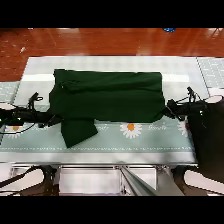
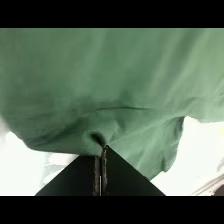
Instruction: Fold the shirts.
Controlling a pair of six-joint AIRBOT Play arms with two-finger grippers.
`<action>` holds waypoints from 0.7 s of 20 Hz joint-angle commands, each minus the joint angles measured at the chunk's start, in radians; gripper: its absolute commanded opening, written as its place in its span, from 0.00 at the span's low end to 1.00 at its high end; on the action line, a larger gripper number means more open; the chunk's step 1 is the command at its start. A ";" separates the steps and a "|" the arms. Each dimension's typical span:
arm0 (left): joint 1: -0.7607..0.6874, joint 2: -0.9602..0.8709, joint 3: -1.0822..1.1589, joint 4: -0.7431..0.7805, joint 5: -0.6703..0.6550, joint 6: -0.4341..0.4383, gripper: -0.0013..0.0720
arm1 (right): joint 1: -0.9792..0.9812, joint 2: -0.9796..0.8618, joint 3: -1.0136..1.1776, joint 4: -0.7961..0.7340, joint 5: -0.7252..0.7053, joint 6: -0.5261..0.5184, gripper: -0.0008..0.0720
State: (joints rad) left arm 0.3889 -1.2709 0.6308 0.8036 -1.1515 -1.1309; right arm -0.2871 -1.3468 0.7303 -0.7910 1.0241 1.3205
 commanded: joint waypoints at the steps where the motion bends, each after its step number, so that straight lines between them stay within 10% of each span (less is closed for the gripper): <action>1: 0.044 0.074 0.016 0.018 -0.030 0.023 0.04 | 0.003 0.054 0.040 -0.076 0.062 0.010 0.06; 14: 0.055 0.567 -0.001 0.372 -0.387 -0.190 0.04 | -0.067 0.702 -0.259 -0.257 0.294 0.157 0.05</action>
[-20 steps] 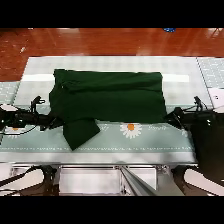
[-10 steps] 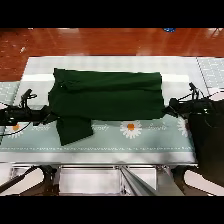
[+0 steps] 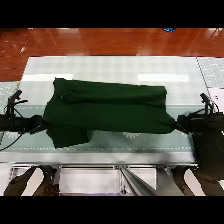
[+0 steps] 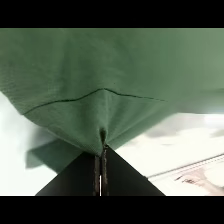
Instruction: Fold the shirts.
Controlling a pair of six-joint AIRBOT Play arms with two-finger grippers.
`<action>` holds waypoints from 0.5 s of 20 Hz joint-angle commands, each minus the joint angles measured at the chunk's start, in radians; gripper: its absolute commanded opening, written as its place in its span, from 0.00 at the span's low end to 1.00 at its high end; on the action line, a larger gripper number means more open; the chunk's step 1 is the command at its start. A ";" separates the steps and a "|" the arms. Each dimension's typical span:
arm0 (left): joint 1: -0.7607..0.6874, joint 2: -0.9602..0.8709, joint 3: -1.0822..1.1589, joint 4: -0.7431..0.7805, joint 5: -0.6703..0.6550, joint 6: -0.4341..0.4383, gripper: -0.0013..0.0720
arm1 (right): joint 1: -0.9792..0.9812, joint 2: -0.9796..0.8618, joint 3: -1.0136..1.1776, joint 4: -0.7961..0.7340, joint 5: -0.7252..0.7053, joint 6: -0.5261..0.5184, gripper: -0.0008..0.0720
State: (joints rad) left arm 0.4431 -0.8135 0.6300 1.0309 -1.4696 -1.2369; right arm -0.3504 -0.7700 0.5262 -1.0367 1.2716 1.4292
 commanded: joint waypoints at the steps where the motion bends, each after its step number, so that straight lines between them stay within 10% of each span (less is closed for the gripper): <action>1: 0.001 0.135 0.000 0.154 -0.069 -0.096 0.04 | -0.004 0.157 -0.056 -0.010 0.058 0.062 0.06; 10: -0.115 -0.084 0.050 -0.082 0.327 -0.054 0.04 | 0.001 0.011 -0.049 0.138 -0.171 -0.059 0.05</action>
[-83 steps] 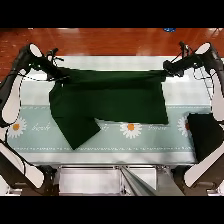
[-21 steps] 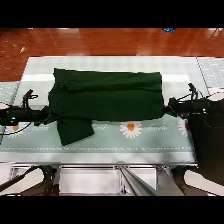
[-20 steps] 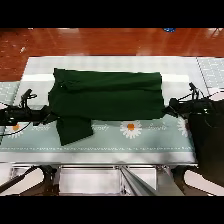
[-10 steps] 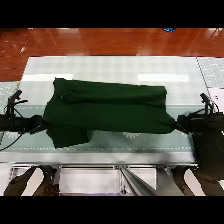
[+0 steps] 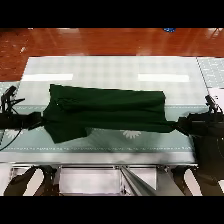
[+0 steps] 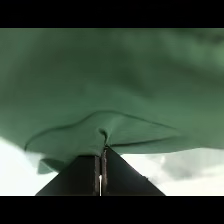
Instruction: Fold the shirts.
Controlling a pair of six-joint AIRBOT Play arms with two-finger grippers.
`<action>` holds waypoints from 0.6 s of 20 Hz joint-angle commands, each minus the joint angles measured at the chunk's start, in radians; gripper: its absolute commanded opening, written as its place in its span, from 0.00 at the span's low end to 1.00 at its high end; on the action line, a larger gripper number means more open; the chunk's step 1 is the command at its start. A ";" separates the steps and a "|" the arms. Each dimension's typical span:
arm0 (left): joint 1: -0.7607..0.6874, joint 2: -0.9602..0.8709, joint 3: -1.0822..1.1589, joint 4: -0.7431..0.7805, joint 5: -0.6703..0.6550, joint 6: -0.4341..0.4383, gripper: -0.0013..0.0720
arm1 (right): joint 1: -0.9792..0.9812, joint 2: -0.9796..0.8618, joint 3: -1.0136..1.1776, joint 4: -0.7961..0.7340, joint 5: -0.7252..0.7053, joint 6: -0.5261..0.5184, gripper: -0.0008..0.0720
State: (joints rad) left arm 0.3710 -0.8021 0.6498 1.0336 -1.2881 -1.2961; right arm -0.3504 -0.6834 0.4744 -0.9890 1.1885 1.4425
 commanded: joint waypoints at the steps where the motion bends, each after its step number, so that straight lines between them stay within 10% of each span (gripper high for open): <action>1: -0.063 -0.157 0.058 -0.098 0.168 0.005 0.04 | 0.001 -0.130 0.014 0.135 -0.121 -0.109 0.05; 12: -0.192 -0.800 0.686 -0.148 0.060 -0.068 0.04 | 0.017 -0.695 0.440 0.274 -0.156 -0.229 0.06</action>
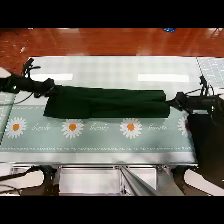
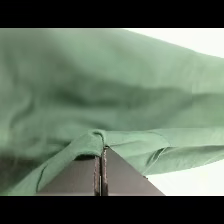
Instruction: Fold the shirts.
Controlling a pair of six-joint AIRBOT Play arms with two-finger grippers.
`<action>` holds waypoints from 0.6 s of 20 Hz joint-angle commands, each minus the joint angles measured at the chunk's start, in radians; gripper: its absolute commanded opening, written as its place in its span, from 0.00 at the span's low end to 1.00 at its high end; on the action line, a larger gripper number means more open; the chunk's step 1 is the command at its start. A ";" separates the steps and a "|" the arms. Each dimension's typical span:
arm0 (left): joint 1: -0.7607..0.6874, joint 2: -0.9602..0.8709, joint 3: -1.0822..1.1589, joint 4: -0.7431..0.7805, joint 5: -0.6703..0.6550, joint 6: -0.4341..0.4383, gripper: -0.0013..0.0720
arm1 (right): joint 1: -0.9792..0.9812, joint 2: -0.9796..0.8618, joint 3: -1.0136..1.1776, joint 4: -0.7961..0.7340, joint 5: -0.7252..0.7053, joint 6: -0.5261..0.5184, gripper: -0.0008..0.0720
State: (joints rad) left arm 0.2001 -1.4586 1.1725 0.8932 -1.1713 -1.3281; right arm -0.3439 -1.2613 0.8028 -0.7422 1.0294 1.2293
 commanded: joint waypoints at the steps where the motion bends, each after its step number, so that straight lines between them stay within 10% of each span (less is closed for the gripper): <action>1: -0.024 -0.185 0.211 -0.008 -0.064 -0.055 0.04 | 0.024 -0.149 0.150 0.027 -0.001 -0.014 0.06; 10: -0.024 -0.400 0.378 -0.008 -0.085 -0.094 0.04 | 0.060 -0.323 0.291 0.030 -0.071 0.056 0.07; 11: -0.024 -0.409 0.378 -0.008 -0.087 -0.098 0.11 | 0.060 -0.331 0.291 0.029 -0.083 0.056 0.31; 12: -0.024 -0.411 0.378 -0.008 -0.112 -0.099 0.41 | 0.060 -0.333 0.291 0.028 -0.085 0.054 0.59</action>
State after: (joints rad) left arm 0.1764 -1.8343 1.5360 0.8845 -1.2545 -1.4220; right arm -0.2863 -1.5661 1.0813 -0.7139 0.9695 1.2736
